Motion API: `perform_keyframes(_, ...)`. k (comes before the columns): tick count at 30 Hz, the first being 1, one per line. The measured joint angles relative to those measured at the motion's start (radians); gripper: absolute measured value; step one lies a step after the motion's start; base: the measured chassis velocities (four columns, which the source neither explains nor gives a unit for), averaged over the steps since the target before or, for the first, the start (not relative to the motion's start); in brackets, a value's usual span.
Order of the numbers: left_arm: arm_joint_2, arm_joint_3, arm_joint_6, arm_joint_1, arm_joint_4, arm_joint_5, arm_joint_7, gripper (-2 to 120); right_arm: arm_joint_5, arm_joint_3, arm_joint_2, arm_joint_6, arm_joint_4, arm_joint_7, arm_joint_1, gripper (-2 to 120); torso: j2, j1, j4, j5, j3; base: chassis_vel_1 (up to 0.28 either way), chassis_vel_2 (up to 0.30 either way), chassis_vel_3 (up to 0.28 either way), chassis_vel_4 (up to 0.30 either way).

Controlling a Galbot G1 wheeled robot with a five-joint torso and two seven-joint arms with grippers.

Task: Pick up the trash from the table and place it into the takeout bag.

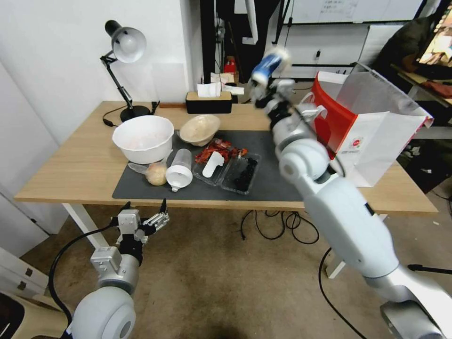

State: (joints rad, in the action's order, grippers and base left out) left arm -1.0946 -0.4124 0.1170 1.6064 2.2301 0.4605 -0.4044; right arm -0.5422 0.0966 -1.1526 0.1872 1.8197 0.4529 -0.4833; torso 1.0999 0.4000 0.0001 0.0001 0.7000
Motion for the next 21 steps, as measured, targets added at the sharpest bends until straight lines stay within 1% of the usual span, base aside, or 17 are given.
perform_keyframes(1,0.0,-0.001,0.0,0.0,0.002,0.0,0.0,100,0.034,0.021,0.015,0.029,0.01,0.059,0.003,30,0.0,0.0,-0.0001,0.0,0.0,0.0,0.0,0.0,0.0)
perform_keyframes(3,0.0,-0.002,0.0,0.001,0.005,0.0,0.0,100,0.053,0.05,0.045,0.102,0.025,0.169,0.005,29,0.0,0.0,-0.0004,0.0001,0.0,0.0,0.0,0.0,0.0)
perform_keyframes(4,0.0,-0.002,0.0,0.001,0.005,0.0,0.0,100,0.053,0.05,0.045,0.102,0.025,0.169,0.005,29,0.0,0.0,-0.0004,0.0001,0.0,0.0,0.0,0.0,0.0)
perform_keyframes(5,0.0,-0.002,0.0,0.002,0.007,0.0,0.0,100,0.046,0.06,0.062,0.142,0.032,0.225,0.003,29,0.0,0.0,-0.0003,0.0002,0.0,0.0,0.0,0.0,0.0)
perform_keyframes(7,0.0,-0.003,0.0,0.003,0.008,0.0,0.0,100,0.012,0.078,0.086,0.197,0.043,0.305,-0.008,29,0.0,0.0,-0.0003,0.0,0.0,0.0,0.0,0.0,0.0)
perform_keyframes(8,0.0,-0.003,0.0,0.003,0.008,0.0,0.0,100,0.012,0.078,0.086,0.197,0.043,0.305,-0.008,29,0.0,0.0,-0.0003,0.0,0.0,0.0,0.0,0.0,0.0)
perform_keyframes(10,0.0,-0.002,0.0,0.003,0.008,0.0,0.0,100,-0.022,0.093,0.107,0.234,0.048,0.359,-0.025,29,0.0,0.0,-0.0002,0.0001,0.0,0.0,0.0,0.0,0.0)
perform_keyframes(12,0.0,0.001,0.0,0.003,0.008,0.0,0.0,100,-0.056,0.105,0.122,0.25,0.047,0.384,-0.041,28,0.0,0.0,-0.0002,0.0,0.0,0.0,0.0,0.0,0.0)
perform_keyframes(17,0.0,0.004,0.0,0.002,0.007,0.0,0.0,100,-0.109,0.112,0.127,0.274,0.036,0.405,-0.055,28,0.0,0.0,0.0,0.0,0.0,0.0,0.0,0.0,0.0)
perform_keyframes(20,0.0,0.005,0.0,0.001,0.009,0.0,0.0,100,-0.124,0.115,0.124,0.283,0.033,0.409,-0.063,38,0.0,0.0,0.0,-0.0002,0.0,0.0,0.0,0.0,0.0)
perform_keyframes(21,0.0,0.005,0.0,0.001,0.009,0.0,0.0,100,-0.124,0.115,0.124,0.283,0.033,0.409,-0.063,38,0.0,0.0,0.0,-0.0002,0.0,0.0,0.0,0.0,0.0)
